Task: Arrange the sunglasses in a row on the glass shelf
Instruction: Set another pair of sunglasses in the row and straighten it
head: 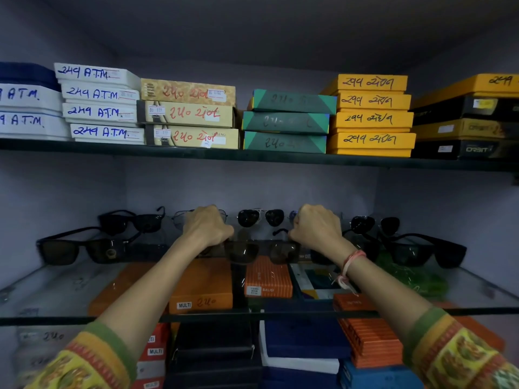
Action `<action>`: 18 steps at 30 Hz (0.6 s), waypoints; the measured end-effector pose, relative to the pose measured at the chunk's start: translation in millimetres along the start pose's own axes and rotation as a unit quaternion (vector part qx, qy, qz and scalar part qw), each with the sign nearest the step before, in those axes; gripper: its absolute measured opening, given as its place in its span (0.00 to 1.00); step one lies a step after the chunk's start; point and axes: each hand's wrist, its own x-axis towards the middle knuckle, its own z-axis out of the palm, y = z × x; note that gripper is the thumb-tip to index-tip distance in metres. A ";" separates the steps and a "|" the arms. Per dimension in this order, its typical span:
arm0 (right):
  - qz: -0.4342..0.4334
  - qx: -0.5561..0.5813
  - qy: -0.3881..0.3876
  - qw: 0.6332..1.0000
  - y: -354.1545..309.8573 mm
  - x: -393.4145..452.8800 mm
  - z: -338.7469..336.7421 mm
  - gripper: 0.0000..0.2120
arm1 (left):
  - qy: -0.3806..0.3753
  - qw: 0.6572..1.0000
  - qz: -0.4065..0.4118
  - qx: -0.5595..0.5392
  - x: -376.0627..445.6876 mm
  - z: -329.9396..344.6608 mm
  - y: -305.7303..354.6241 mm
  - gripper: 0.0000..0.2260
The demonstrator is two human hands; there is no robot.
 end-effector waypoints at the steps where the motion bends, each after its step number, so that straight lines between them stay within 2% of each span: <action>1: 0.001 -0.003 -0.002 1.000 -0.8 -0.2 -0.9 0.09 | -0.002 1.000 -0.001 0.002 0.4 0.1 -0.1 0.19; 5: 0.014 -0.008 -0.016 1.000 -1.1 1.1 -2.5 0.09 | -0.021 1.000 -0.006 0.009 2.3 -1.1 0.1 0.20; 14: 0.015 -0.046 -0.028 0.998 -3.9 3.5 0.5 0.18 | -0.052 0.998 -0.018 0.005 4.5 -6.1 -1.8 0.20; 18: 0.022 -0.056 -0.010 0.998 -7.4 2.8 -3.9 0.19 | -0.016 1.000 -0.022 -0.012 4.4 -8.6 -5.5 0.19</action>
